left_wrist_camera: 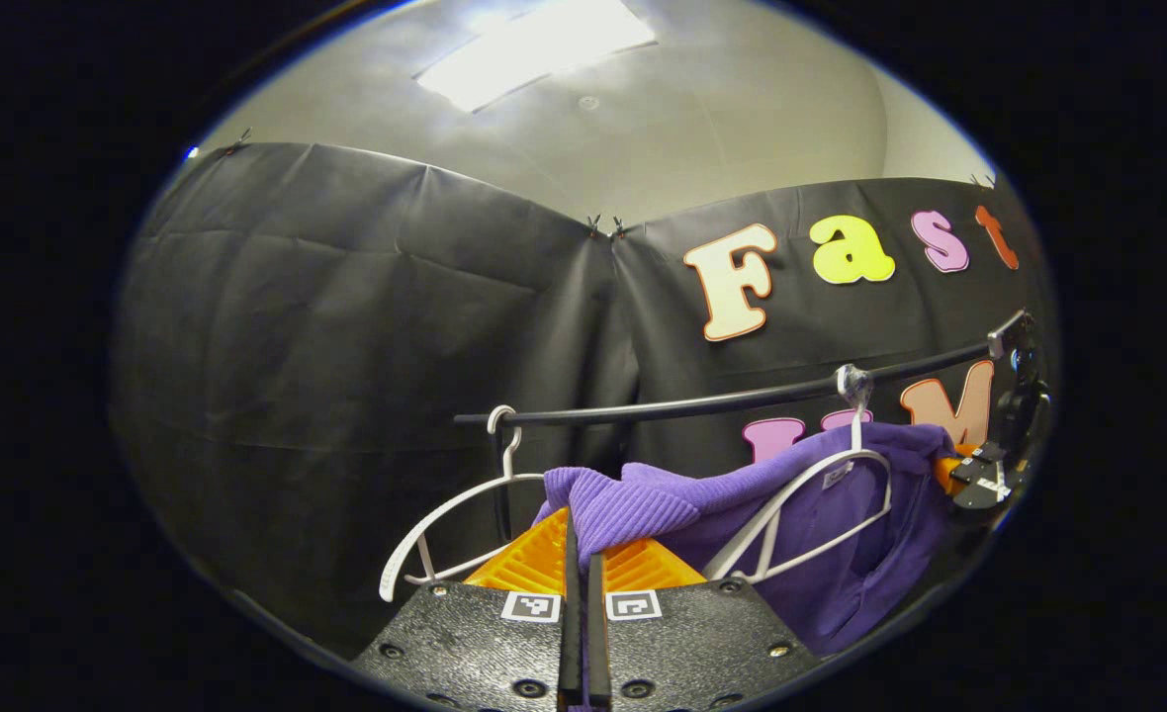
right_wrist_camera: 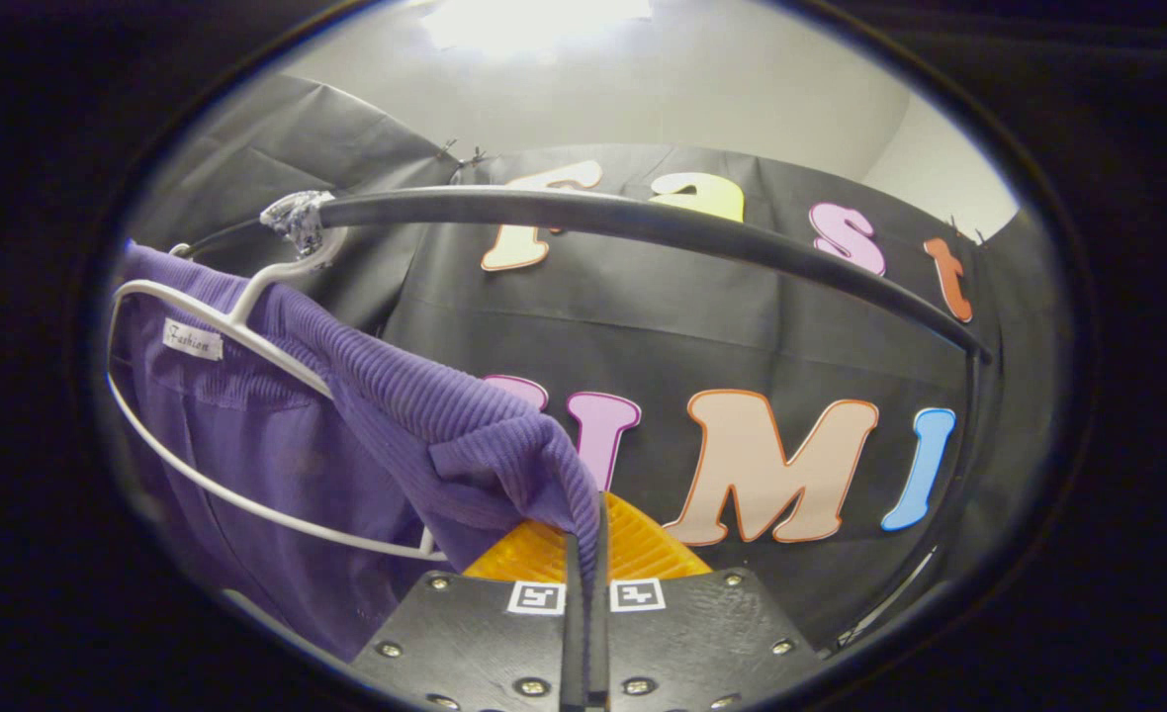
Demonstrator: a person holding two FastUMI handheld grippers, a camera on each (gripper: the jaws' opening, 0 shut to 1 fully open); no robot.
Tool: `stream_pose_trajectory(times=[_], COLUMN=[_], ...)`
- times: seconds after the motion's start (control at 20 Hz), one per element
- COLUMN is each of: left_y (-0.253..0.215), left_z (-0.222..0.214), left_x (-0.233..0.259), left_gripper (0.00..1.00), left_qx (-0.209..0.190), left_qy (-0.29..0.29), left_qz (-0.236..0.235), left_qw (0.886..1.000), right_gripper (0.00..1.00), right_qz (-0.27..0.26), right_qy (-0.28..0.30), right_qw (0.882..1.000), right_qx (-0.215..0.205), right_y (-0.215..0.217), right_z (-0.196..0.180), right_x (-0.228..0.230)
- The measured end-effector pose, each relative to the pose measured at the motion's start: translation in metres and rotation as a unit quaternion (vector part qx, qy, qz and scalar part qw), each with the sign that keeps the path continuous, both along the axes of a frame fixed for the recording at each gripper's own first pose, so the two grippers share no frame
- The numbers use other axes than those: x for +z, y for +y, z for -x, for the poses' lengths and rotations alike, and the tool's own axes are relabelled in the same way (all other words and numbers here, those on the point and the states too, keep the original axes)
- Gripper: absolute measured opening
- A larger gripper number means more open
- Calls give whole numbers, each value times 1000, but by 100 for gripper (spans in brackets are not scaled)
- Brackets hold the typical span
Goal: Grasp the clothes on the hanger with both hands and then place them into the laundry hamper below.
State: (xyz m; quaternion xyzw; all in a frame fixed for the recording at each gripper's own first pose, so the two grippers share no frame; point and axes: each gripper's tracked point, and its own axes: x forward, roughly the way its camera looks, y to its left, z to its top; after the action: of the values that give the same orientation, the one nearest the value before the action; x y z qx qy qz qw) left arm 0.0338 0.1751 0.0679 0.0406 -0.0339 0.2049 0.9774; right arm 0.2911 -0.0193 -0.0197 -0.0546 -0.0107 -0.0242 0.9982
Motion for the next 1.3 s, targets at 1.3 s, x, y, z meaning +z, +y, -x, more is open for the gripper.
stream_pose_trajectory(times=[1.3], left_y=[-47], left_z=[-26], left_x=[-130], left_gripper=[2], left_qx=[-39], left_qy=[84], left_qz=[41], left_qw=[995], right_gripper=[2], right_qz=[18], right_qy=[21], right_qw=[997], right_qx=[-72], right_y=[-50], right_z=[-49], right_x=[-32])
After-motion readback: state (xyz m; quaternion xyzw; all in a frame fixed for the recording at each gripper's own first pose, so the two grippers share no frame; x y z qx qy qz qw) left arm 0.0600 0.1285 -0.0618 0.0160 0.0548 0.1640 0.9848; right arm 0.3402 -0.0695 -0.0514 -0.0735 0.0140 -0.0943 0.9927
